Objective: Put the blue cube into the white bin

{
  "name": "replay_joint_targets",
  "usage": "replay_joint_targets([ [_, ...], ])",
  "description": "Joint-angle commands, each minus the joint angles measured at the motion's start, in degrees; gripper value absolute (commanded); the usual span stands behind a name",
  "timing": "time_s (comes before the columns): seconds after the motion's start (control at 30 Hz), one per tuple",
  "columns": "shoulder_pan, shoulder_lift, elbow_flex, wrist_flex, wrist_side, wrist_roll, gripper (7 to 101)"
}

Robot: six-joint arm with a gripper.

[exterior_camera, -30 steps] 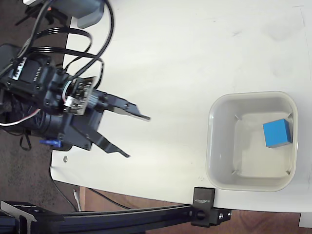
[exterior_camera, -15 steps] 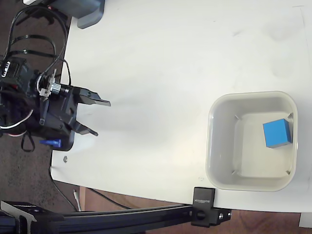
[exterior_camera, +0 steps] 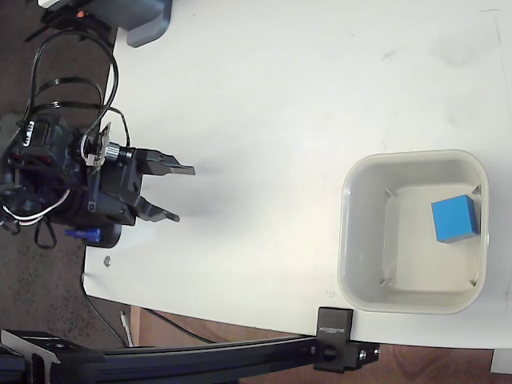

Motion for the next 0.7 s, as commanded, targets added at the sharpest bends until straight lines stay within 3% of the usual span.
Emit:
replay_joint_targets([
  [0.03,0.44,1.58,-1.41,-0.26,-0.26,0.09,100.3],
  [0.7,0.44,1.58,-1.41,-0.26,-0.79,-0.26,100.3],
])
